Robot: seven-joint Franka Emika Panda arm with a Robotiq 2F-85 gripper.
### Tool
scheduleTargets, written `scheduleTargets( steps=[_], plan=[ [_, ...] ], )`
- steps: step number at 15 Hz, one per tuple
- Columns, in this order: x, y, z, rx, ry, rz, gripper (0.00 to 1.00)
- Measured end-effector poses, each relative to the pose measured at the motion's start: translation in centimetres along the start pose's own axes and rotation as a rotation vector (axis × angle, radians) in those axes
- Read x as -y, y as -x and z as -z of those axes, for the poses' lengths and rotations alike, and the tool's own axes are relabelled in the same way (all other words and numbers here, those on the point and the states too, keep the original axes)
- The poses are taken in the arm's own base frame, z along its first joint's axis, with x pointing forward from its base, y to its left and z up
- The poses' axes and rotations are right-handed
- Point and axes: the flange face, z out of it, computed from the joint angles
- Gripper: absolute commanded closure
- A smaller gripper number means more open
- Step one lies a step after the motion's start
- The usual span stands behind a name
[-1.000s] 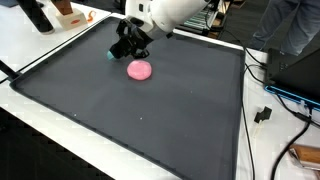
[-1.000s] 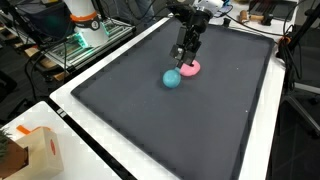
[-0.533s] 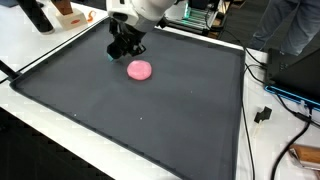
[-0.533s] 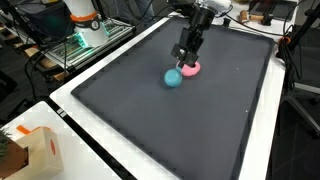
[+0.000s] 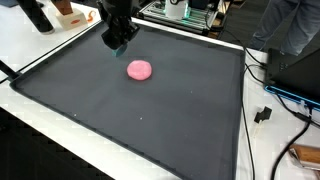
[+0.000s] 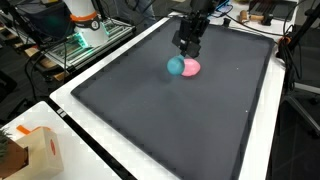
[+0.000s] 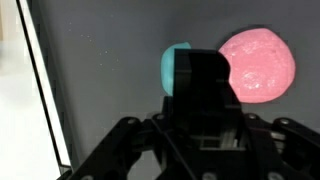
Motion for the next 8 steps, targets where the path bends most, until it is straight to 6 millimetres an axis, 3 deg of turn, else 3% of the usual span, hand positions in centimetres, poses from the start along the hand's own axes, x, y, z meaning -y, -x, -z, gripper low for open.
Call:
scheduleTargets(
  steps=[8],
  plan=[
    [-6.8, 0.1, 5.0, -0.001, -0.31, 0.049, 0.75]
  ],
)
